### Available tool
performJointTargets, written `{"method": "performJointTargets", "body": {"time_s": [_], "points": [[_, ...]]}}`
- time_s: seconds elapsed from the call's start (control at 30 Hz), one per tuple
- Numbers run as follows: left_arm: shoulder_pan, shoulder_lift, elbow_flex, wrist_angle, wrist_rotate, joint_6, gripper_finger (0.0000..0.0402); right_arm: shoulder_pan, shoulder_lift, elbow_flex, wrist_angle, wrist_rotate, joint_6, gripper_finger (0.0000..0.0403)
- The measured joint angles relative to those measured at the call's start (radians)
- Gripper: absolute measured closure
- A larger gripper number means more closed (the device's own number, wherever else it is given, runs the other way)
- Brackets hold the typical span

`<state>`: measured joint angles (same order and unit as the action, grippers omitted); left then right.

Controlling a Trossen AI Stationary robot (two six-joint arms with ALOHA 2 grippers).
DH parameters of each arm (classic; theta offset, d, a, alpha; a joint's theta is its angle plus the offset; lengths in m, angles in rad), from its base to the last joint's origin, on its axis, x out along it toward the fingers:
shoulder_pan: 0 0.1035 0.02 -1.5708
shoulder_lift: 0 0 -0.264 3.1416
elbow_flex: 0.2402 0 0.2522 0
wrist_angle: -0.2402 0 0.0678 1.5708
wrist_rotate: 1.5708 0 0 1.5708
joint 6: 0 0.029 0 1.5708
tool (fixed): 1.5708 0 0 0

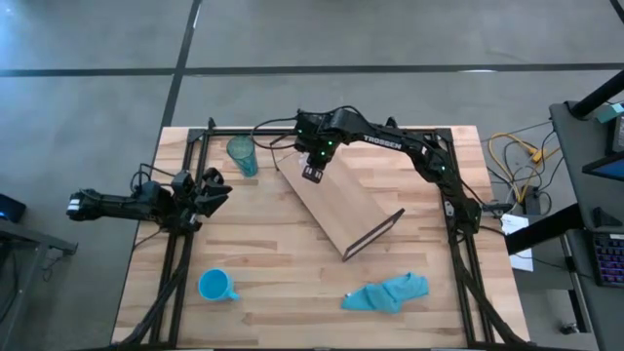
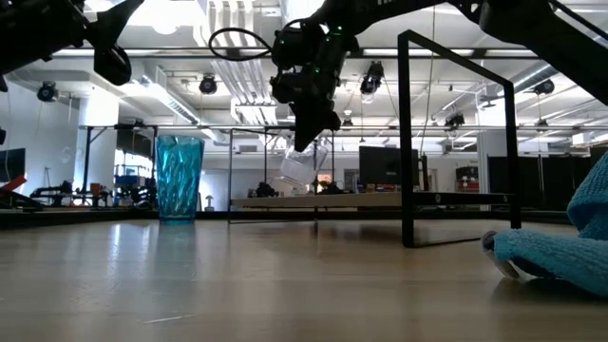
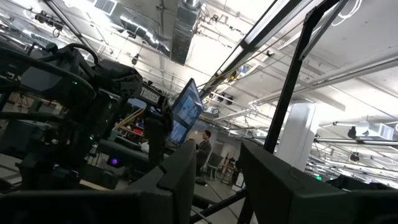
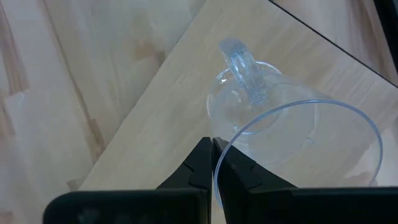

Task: Stack small to large cups/mugs on shelf
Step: Put the transparent mug on the shelf

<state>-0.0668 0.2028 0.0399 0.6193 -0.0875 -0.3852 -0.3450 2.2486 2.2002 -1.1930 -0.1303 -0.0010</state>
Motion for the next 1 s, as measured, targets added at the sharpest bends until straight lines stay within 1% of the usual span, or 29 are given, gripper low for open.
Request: {"method": "performJointTargets", "body": {"time_s": [0.23,0.57,1.0], "points": [[0.0,0.002,0.0,0.0,0.0,0.0,0.0288,0.0,0.0,-0.002,0.001,0.0,0.0,0.0389],[0.0,0.002,0.0,0.0,0.0,0.0,0.0288,0.0,0.0,-0.006,0.012,0.0,-0.001,0.0348],[0.0,0.002,0.0,0.0,0.0,0.0,0.0288,0.0,0.0,-0.021,0.099,0.003,0.026,0.0344]]}}
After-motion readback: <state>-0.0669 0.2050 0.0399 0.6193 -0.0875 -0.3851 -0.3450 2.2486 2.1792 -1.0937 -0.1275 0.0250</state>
